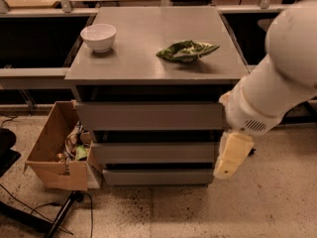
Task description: Open bottom drawer
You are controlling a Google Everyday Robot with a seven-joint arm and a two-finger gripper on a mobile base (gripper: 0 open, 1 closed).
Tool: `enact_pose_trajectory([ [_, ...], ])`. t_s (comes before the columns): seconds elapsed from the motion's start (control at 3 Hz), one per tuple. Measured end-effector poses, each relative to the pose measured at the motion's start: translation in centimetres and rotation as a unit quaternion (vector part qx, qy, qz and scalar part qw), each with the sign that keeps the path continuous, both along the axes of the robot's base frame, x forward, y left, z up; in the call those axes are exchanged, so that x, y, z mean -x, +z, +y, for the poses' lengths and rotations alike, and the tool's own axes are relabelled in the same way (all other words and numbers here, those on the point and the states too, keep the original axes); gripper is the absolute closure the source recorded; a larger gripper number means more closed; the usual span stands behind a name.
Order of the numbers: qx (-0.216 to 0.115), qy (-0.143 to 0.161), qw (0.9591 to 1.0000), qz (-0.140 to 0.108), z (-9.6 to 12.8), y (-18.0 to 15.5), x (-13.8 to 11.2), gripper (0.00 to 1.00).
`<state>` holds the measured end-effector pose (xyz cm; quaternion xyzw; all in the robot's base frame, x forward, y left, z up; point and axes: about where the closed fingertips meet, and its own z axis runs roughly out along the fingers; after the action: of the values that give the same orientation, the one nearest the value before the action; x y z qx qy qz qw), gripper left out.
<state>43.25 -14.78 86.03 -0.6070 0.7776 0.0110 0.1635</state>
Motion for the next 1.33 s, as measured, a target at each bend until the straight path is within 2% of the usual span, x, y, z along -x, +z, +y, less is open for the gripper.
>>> enact_pose_trajectory([
  [0.33, -0.012, 0.007, 0.9998, 0.014, 1.7, -7.9, 0.3, 0.0],
  [0.67, -0.025, 0.011, 0.9996, 0.013, 4.1, -14.8, -1.8, 0.0],
  [1.0, -0.035, 0.006, 0.9994, -0.007, 4.5, -14.8, -2.9, 0.0],
  [1.33, -0.023, 0.012, 0.9997, 0.001, 5.2, -15.5, -2.7, 0.0],
])
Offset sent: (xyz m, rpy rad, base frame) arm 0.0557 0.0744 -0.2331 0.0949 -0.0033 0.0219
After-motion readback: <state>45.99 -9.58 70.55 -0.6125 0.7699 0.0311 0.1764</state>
